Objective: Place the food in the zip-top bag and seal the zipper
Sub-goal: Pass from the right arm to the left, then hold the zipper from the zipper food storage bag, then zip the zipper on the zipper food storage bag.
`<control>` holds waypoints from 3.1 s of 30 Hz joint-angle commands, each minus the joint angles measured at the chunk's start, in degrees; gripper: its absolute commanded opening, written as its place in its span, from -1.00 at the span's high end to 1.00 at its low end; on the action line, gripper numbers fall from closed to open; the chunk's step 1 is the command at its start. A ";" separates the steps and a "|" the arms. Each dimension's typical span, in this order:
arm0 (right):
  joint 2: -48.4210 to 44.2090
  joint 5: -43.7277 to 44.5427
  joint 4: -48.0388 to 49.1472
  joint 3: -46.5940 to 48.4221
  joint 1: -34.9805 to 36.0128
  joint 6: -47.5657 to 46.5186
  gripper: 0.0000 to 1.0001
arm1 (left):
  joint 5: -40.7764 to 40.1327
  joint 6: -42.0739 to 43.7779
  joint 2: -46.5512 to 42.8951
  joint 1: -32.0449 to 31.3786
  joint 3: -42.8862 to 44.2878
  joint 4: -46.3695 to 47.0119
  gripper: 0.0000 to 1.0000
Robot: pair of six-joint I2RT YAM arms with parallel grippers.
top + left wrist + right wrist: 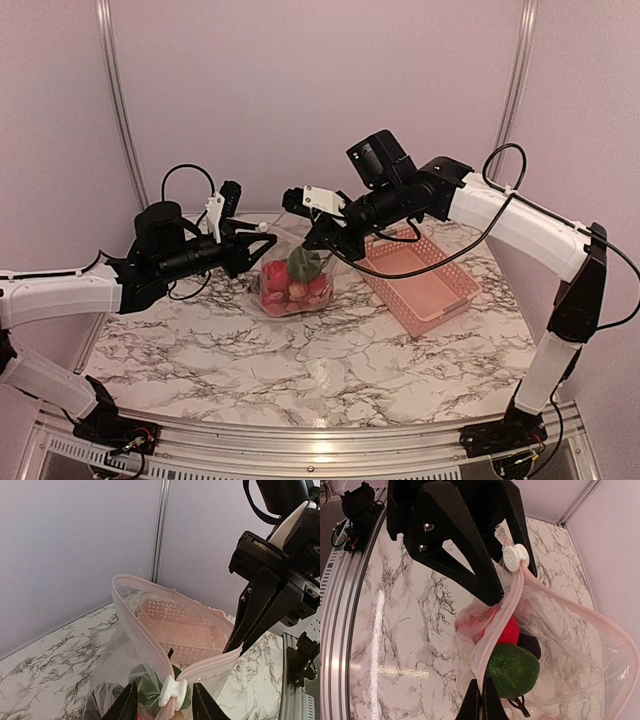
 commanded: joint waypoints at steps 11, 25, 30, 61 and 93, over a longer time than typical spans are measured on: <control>-1.41 0.30 -0.01 2.72 -0.94 1.04 1.00 | -1.58 3.05 1.86 0.18 0.08 4.22 0.60; -0.90 -0.25 0.15 3.19 -2.04 1.65 1.00 | -2.73 4.02 1.61 0.54 -1.79 5.81 0.82; 0.61 1.13 -1.53 4.43 -2.01 0.20 0.71 | -2.30 3.94 0.93 0.47 -0.62 4.82 1.00; 7.83 -6.33 -6.34 14.96 1.01 -8.46 0.63 | -7.92 17.30 -1.22 -8.58 9.64 -16.31 1.00; 6.90 -0.63 -8.54 10.91 -10.97 -9.81 1.00 | -11.98 16.49 -9.57 -3.19 2.95 -16.83 1.00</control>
